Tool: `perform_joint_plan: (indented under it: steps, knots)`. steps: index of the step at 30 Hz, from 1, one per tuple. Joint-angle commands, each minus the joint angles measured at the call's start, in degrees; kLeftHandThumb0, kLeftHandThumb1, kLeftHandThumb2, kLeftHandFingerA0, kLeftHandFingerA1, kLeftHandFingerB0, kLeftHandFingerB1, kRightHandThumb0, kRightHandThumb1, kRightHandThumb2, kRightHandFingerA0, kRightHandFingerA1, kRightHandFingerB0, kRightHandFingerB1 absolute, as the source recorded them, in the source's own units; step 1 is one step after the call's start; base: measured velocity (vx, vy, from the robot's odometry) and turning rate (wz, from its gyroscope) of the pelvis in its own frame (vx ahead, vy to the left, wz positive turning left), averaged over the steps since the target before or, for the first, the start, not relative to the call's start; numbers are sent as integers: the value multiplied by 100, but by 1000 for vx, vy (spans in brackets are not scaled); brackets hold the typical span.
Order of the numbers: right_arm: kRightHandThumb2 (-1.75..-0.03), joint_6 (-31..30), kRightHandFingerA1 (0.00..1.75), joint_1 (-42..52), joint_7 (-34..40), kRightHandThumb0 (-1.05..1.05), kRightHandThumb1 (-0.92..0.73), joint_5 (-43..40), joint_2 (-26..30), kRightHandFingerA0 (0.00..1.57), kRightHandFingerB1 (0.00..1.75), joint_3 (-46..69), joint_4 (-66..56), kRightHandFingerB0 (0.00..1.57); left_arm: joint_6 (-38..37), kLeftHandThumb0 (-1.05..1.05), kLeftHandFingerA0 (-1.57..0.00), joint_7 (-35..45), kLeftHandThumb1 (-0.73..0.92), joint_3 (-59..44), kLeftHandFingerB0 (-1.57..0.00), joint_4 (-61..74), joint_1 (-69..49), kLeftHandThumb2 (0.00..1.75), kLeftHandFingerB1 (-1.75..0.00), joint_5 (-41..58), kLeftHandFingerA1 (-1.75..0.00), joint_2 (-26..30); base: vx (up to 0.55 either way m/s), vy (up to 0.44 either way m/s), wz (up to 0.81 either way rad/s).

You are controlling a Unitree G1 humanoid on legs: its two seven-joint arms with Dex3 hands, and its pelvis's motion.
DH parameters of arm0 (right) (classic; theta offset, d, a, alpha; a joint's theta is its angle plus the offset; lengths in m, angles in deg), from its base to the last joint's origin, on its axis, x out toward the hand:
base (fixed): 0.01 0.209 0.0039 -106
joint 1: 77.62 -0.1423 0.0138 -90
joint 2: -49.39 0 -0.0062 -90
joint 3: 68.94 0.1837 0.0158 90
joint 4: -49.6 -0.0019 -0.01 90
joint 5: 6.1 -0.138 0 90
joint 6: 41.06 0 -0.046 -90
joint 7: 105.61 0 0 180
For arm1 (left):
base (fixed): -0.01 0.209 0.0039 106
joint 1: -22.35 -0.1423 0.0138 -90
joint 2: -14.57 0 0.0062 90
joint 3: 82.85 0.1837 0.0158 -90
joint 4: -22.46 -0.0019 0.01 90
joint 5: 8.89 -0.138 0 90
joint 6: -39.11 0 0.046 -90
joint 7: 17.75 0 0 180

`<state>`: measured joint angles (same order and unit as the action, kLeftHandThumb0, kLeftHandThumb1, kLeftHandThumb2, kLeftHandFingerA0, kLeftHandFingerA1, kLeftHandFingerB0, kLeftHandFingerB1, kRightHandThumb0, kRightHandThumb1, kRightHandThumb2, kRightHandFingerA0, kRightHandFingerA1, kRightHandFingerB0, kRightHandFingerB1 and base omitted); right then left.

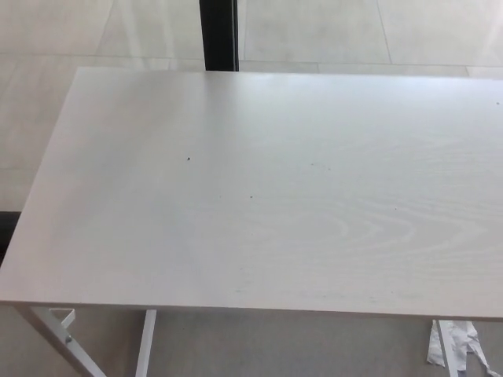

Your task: The robot uses both its hands to grab the left and right ends of a football kept in the middle of the desk infront of it, lifts it up and places it in the palm of a person

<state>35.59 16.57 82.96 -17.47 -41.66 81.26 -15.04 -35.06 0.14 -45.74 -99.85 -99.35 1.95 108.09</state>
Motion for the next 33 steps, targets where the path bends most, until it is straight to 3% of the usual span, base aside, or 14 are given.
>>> perform_joint_plan:
  steps: [1,3,4,5,6,7,9,10,11,12,13,17,27,33]
  knots:
    - [-98,-111,28,-1232,1541,-61,-62,-924,902,0,27,873,1619,0,-388,-63,-32,-329,79,357,-19,-608,224,63,-59,-174,-87,539,0,0,0]
    - [-64,155,69,-1094,1401,-57,-78,-920,1110,4,51,961,2127,11,-652,-65,-30,-40,74,254,-23,-1014,236,64,-58,70,-83,505,0,0,0]
    - [-69,239,169,-778,988,-60,-70,-732,1110,85,45,752,2148,17,-776,-63,-31,238,77,258,-23,-1368,245,63,-57,143,-83,604,0,0,0]
    - [-88,260,122,-586,658,-68,-57,-600,1103,87,51,568,2139,16,-876,-65,-28,391,78,253,-20,-1595,254,63,-56,190,-83,690,0,0,0]
    - [-88,286,122,-495,412,-68,-57,-568,1112,87,51,442,2169,16,-965,-65,-28,480,78,244,-20,-1752,279,63,-56,242,-83,766,0,0,0]
    - [-61,486,77,-344,2,-70,-69,-471,1167,31,36,222,2294,12,-1099,-71,-28,479,72,174,-21,-1886,306,62,-58,331,-84,792,0,0,0]
    - [-61,950,54,11,-776,-72,-69,-131,1325,25,32,-341,2579,12,-1474,-70,-35,395,74,50,-26,-2300,352,62,-55,438,-85,861,0,0,0]
    - [-90,1201,60,159,-1082,-75,-57,-43,1399,24,37,-537,2641,6,-1614,-67,-47,286,54,97,-22,-2451,426,97,-58,388,-80,905,0,0,0]
    - [-61,1332,53,260,-1192,-68,-68,61,1477,40,29,-737,2668,15,-1724,-70,-42,189,66,216,-25,-2461,417,62,-53,276,-81,914,0,0,0]
    - [-86,1420,55,363,-1219,-73,-51,238,1569,25,43,-985,2672,12,-1845,-63,-46,138,50,372,-22,-2418,339,93,-56,125,-78,904,0,0,0]
    - [-84,1486,54,415,-1263,-69,-49,258,1607,23,43,-1105,2675,11,-1978,-63,-40,205,65,475,-41,-2451,276,59,-50,54,-80,916,0,0,0]
    - [-81,1809,55,538,-1444,-67,-47,414,1755,18,42,-1642,2770,11,-2183,-55,-51,349,39,847,-26,-2328,265,84,-56,-93,-79,901,0,0,0]
    - [-80,1888,51,593,-1453,-67,-47,66,1966,10,40,-1980,3316,5,-2281,-69,-26,572,48,1074,-8,-2253,179,80,-54,173,-75,1045,0,0,0]
    - [-59,2216,49,545,-1550,-65,-61,-15,2049,42,30,-2196,3519,24,-2483,-66,-36,573,46,1073,-15,-2472,286,81,-55,397,-76,1057,0,0,0]
